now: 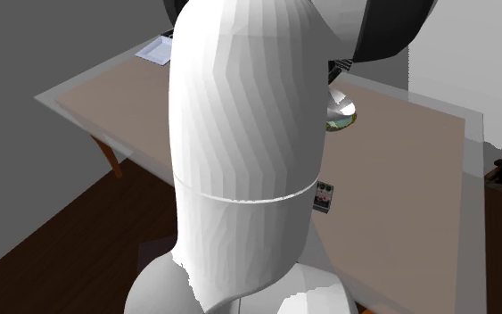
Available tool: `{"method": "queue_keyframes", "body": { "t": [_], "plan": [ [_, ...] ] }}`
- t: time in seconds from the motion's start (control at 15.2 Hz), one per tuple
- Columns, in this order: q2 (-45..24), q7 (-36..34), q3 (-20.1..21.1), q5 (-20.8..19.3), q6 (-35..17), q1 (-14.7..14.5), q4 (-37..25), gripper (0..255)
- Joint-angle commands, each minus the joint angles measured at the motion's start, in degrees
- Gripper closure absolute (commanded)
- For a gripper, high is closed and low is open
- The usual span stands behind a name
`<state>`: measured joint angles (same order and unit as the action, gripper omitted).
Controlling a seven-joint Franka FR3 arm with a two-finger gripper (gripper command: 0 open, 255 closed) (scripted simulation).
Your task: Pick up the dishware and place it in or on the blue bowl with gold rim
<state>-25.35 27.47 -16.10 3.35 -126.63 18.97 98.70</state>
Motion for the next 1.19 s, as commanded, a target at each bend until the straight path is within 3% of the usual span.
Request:
{"method": "queue_keyframes", "body": {
  "t": [0.0,0.33,0.59,1.12],
  "plan": [
    [0.01,0.0,0.0,0.0,-0.01,0.0,0.0,0],
    [0.01,0.0,0.0,0.0,-0.01,0.0,0.0,0],
    [3.5,-0.66,-0.44,-1.07,5.8,-0.66,-2.41,0],
    [3.5,-0.66,-0.44,-1.07,5.8,-0.66,-2.41,0]
  ]
}}
